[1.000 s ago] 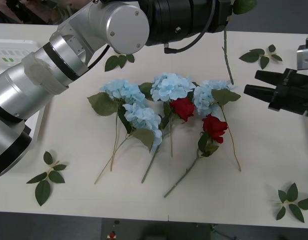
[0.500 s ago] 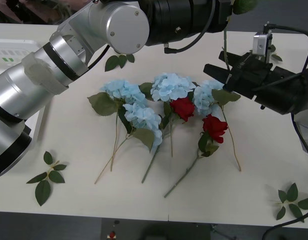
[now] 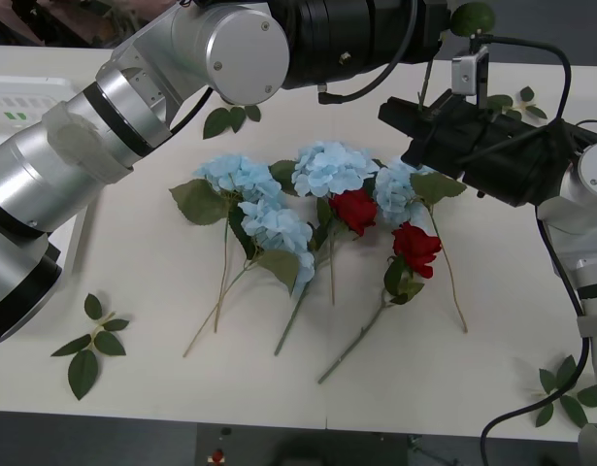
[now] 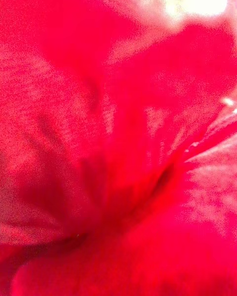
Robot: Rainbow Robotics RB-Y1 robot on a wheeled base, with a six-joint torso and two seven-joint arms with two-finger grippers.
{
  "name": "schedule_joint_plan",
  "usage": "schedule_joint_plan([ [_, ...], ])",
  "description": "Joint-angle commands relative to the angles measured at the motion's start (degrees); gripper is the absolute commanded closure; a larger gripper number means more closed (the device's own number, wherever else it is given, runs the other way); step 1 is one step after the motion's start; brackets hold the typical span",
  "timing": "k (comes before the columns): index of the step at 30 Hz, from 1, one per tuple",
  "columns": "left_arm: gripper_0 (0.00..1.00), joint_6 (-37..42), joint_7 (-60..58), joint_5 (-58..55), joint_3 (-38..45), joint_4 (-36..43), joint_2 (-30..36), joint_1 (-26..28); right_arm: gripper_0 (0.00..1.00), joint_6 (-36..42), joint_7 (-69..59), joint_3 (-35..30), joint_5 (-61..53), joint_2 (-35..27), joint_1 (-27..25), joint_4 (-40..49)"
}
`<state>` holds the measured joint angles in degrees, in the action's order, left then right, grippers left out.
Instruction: Put the red flowers into the right box and the blue flowers into the left box
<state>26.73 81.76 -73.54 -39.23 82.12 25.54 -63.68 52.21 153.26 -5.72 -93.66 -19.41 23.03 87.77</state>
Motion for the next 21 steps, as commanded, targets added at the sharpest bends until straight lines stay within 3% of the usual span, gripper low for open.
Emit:
schedule_joint_plan([
  [1, 1.0, -0.1, 0.1, 0.2, 1.2, 0.8, 0.7, -2.0, 1.0, -0.1, -0.1, 0.5, 0.3, -0.3, 1.7, 0.9],
  [2, 0.59, -0.1, 0.1, 0.2, 1.2, 0.8, 0.7, -2.0, 1.0, -0.1, -0.2, 0.5, 0.2, -0.5, 1.7, 0.9],
  [3, 0.08, -0.1, 0.1, 0.2, 1.2, 0.8, 0.7, -2.0, 1.0, -0.1, -0.4, 0.6, 0.2, -0.8, 1.8, 0.9],
  [4, 0.0, -0.1, 0.1, 0.2, 1.2, 0.8, 0.7, -2.0, 1.0, -0.1, -0.5, 0.5, 0.2, -1.0, 1.8, 0.9],
  [15, 0.0, -0.1, 0.1, 0.2, 1.2, 0.8, 0.7, -2.0, 1.0, -0.2, -1.5, 0.6, 0.2, -2.3, 1.8, 0.9],
  [20, 0.0, -0.5, -0.1, 0.2, 0.6, 0.5, 0.4, 0.2, 1.0, -0.2, -2.4, 1.1, 0.1, -5.0, 1.8, 0.8],
  [21, 0.0, -2.4, -0.3, -0.1, 1.0, 0.8, 0.8, 1.3, 1.0, -0.2, -6.0, 2.3, 0.1, -9.5, 2.0, 0.9],
])
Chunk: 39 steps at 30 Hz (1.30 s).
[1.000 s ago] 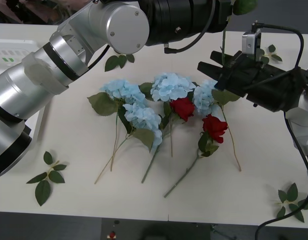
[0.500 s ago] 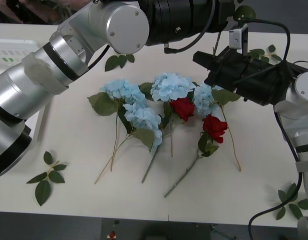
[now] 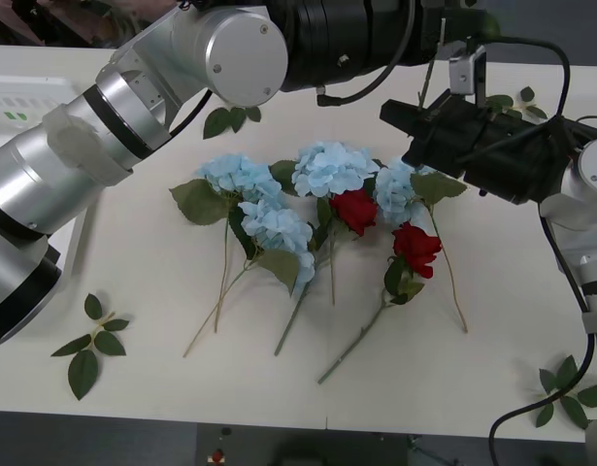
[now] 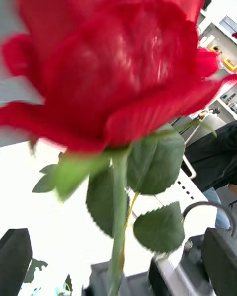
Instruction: Put the red flowers into the right box and the blue flowers into the left box
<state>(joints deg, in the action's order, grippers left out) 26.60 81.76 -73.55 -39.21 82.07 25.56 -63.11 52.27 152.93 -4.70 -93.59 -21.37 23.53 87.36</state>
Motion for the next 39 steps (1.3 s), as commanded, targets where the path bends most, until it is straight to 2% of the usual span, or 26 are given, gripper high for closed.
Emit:
schedule_joint_plan([
  [1, 0.0, -3.0, -0.4, -0.4, 1.2, 1.0, 1.2, 1.1, 1.0, -0.2, -7.5, 2.2, 0.1, -9.7, 1.6, 1.3],
  [3, 0.0, -2.5, -0.5, -2.5, 1.9, 3.2, 4.8, 1.8, 1.0, -0.3, -11.8, 3.8, 0.3, -16.0, 2.0, 1.3],
  [8, 0.0, 7.9, -0.1, -17.2, 3.3, 8.8, 17.4, 2.9, 1.0, 1.1, -25.7, 7.5, 0.9, -32.4, 2.0, 1.3],
  [12, 0.0, 24.5, 0.4, -29.6, 11.2, 10.8, 27.5, 10.2, 1.0, 5.6, -40.8, 10.4, 0.3, -45.6, 2.0, -1.6],
  [17, 0.0, 38.9, 3.5, -27.9, 17.9, 10.4, 33.0, 21.0, 1.0, 14.1, -48.4, 11.0, 2.1, -54.5, 2.0, -9.8],
  [22, 0.0, 43.0, 7.0, -18.3, 17.8, 7.3, 32.7, 24.5, 1.0, 14.5, -49.0, 11.0, 9.5, -56.8, 2.0, -19.1],
  [28, 0.0, 41.2, 6.9, -10.7, 13.4, 1.3, 28.7, 23.8, 1.0, 7.1, -49.2, 12.8, 18.5, -54.7, 2.0, -29.4],
  [35, 0.0, 39.4, 7.0, -0.9, 7.7, -5.9, 21.0, 18.8, 1.0, -9.5, -50.2, 24.2, 19.2, -51.5, 2.1, -38.3],
  [39, 0.0, 38.2, 6.7, 3.4, 6.9, -8.6, 16.0, 17.5, 1.0, -13.0, -51.0, 28.7, 19.2, -50.2, 2.2, -39.5],
])
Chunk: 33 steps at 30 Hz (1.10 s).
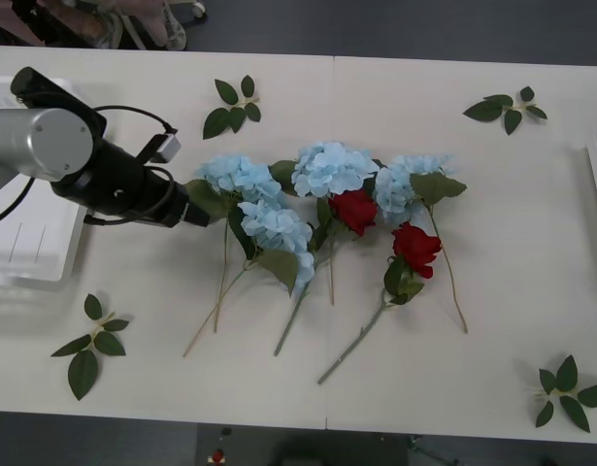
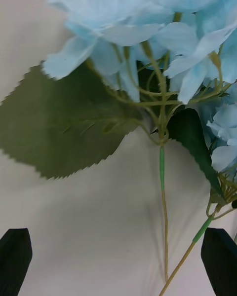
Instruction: Put the red flowers into the right box and the blue flowers into the left box
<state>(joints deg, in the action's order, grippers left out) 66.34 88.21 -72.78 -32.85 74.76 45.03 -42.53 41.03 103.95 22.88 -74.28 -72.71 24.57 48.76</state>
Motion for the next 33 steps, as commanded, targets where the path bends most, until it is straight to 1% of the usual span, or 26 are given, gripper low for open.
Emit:
schedule_joint_plan([
  [1, 0.0, -2.2, 0.3, 4.0, 0.5, -2.3, -5.0, -3.3, 1.0, -2.2, -2.3, 2.1, -0.1, 1.4, 1.2, -0.9],
  [5, 0.0, -2.3, 0.7, 8.3, -0.7, -5.1, -8.7, -4.7, 1.0, -2.4, -5.0, 2.3, 0.4, 2.0, 1.2, -0.9],
  [10, 0.0, -2.6, 0.4, 13.6, -5.7, -9.0, -12.0, -8.2, 1.0, -3.1, -5.7, 2.3, 1.9, 2.2, 1.7, -1.0],
  [11, 0.0, -3.0, 0.4, 14.2, -6.4, -9.5, -12.3, -8.4, 0.93, -3.1, -5.5, 2.3, 2.2, 2.2, 1.8, -1.1],
  [12, 0.0, -3.2, 0.4, 14.4, -6.7, -9.7, -12.4, -8.5, 0.83, -3.2, -5.5, 2.3, 2.4, 2.2, 1.9, -1.2],
  [13, 0.01, -3.9, 0.6, 15.3, -7.6, -10.0, -12.6, -8.7, 0.68, -3.5, -5.3, 2.3, 2.6, 2.2, 2.0, -1.3],
  [14, 0.07, -4.6, 0.6, 16.3, -8.5, -10.0, -12.7, -8.7, 0.56, -3.5, -5.2, 2.3, 2.6, 2.2, 2.1, -1.3],
  [15, 0.1, -4.9, 0.6, 16.6, -9.1, -9.9, -12.7, -8.8, 0.5, -3.5, -5.1, 2.3, 2.6, 2.2, 2.1, -1.3],
  [16, 0.17, -5.6, 0.6, 17.3, -10.3, -10.0, -12.8, -8.9, 0.5, -3.5, -4.8, 2.3, 2.8, 2.2, 2.1, -1.0],
  [17, 0.24, -6.2, 0.5, 17.6, -11.0, -10.0, -12.8, -9.0, 0.39, -3.4, -4.6, 2.3, 2.8, 2.1, 2.1, -0.8],
  [18, 0.34, -6.8, 0.4, 17.8, -11.7, -10.0, -12.8, -8.9, 0.35, -3.4, -4.3, 2.3, 2.6, 2.2, 2.1, -0.3],
  [19, 0.38, -6.8, 0.4, 17.9, -11.9, -10.0, -12.8, -8.9, 0.35, -3.3, -4.1, 2.3, 2.6, 2.2, 2.0, 0.1],
  [21, 0.54, -6.8, 0.6, 18.2, -12.1, -9.9, -12.8, -8.9, 0.33, -1.5, -3.8, 2.3, 2.2, 1.8, 2.0, 2.4],
  [24, 0.88, -6.8, 0.6, 18.5, -12.3, -9.9, -12.9, -8.9, 0.32, 4.7, -4.5, 2.1, -0.1, 0.3, 1.9, 8.5],
  [26, 0.96, -6.8, 0.4, 18.7, -12.4, -10.0, -12.9, -8.9, 0.32, 8.2, -5.2, 1.6, -2.3, -0.7, 1.9, 12.3],
  [28, 0.99, -6.8, 0.4, 19.0, -12.5, -9.9, -13.0, -8.9, 0.32, 12.5, -8.6, 0.9, -3.9, -1.4, 2.0, 16.9],
  [31, 1.0, -7.1, 0.3, 19.2, -12.4, -9.9, -13.0, -8.9, 0.31, 18.2, -17.8, 0.9, -4.6, -1.9, 1.9, 25.2],
  [33, 1.0, -7.6, 0.1, 19.3, -12.2, -9.5, -12.9, -9.0, 0.28, 20.3, -24.0, 0.9, -4.1, -1.7, 1.9, 30.2],
])
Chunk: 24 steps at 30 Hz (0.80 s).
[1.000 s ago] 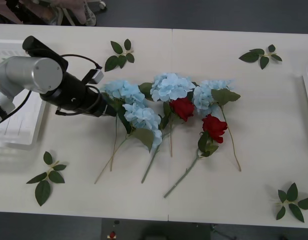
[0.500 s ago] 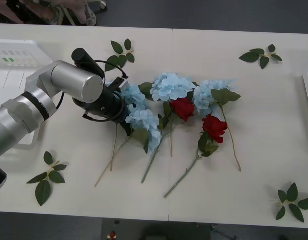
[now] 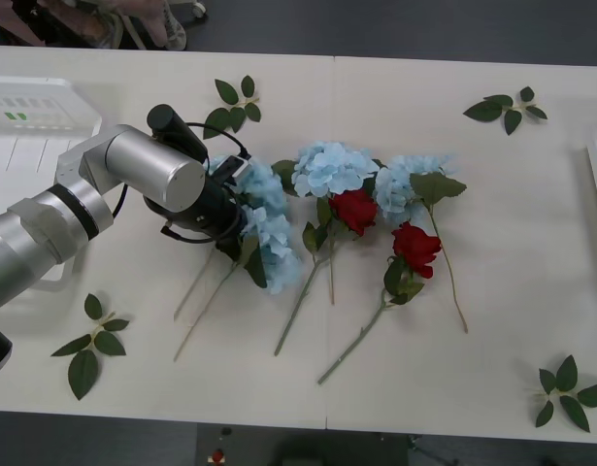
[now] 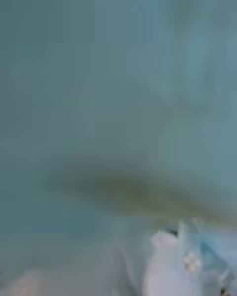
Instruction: Put the red flowers into the right box and the blue flowers into the left box
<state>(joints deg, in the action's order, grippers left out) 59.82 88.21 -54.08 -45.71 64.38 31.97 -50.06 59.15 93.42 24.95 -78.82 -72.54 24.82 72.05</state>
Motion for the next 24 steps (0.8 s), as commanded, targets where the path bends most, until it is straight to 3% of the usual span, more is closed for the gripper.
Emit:
schedule_joint_plan([
  [1, 1.0, -1.2, 0.1, 0.8, 1.2, 1.4, 0.5, -1.5, 0.24, 3.3, -17.6, -1.1, 0.9, -1.9, 1.6, 9.8],
  [8, 1.0, 3.9, 0.2, 0.4, 9.5, 11.8, 6.6, -2.5, 0.19, 8.2, -36.5, -1.1, 12.3, 2.8, 1.9, 25.5],
  [12, 1.0, 14.3, 0.1, -2.0, 17.2, 22.6, 10.0, -2.7, 0.19, 11.4, -42.5, -1.2, 22.6, 9.6, 2.2, 30.0],
  [17, 1.0, 29.9, 1.6, -7.3, 27.4, 32.6, 16.5, -4.1, 0.19, 12.7, -43.8, -1.1, 29.9, 17.6, 3.7, 29.2],
  [20, 1.0, 34.4, 5.6, -12.2, 30.9, 33.4, 21.6, -4.2, 0.19, 13.6, -43.7, -1.2, 32.9, 21.3, 4.4, 28.0],
  [24, 1.0, 35.6, 10.8, -21.7, 32.1, 28.6, 27.3, -3.8, 0.19, 13.6, -43.7, -1.1, 37.5, 26.7, 5.2, 26.1],
])
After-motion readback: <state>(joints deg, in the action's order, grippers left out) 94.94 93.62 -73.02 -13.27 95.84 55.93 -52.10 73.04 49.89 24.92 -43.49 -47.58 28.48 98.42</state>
